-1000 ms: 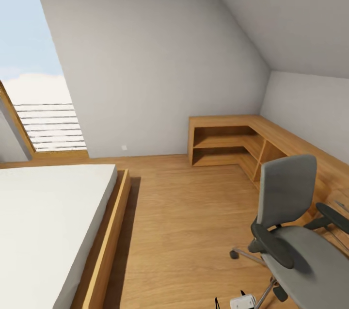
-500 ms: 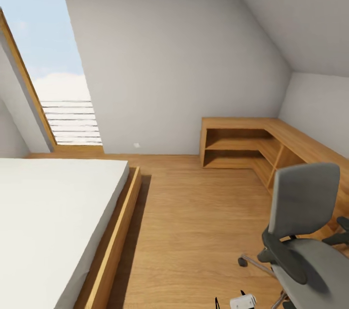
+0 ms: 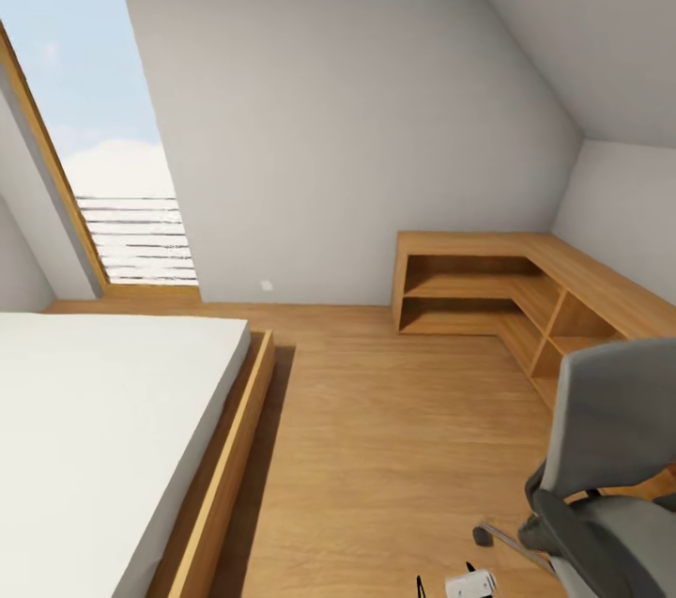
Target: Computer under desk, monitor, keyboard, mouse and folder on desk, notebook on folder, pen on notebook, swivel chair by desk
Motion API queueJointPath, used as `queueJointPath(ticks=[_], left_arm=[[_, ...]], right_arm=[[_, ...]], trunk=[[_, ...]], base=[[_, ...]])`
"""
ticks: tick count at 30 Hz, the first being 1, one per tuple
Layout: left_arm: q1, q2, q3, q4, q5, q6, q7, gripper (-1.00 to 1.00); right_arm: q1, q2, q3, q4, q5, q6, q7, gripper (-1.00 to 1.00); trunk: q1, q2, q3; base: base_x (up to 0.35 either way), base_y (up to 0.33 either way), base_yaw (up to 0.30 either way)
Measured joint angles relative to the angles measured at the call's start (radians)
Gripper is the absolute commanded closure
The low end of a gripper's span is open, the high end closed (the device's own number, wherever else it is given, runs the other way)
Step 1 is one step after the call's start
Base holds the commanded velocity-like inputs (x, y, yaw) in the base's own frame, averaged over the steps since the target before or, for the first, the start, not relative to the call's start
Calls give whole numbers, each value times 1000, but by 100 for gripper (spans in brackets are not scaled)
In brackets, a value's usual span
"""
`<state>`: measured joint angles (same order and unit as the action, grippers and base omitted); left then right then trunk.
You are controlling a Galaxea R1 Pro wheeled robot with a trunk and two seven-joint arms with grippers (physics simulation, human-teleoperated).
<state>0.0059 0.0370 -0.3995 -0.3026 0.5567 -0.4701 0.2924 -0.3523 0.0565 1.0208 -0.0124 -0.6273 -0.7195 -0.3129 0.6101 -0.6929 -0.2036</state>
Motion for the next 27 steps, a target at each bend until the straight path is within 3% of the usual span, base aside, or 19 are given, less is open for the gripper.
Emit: queueJointPath(ticks=[27], left_arm=[[0,0,0,0,0,0,-1,-100]], right_arm=[[0,0,0,0,0,0,0,-100]], trunk=[[0,0,0]], base=[[325,0,0]])
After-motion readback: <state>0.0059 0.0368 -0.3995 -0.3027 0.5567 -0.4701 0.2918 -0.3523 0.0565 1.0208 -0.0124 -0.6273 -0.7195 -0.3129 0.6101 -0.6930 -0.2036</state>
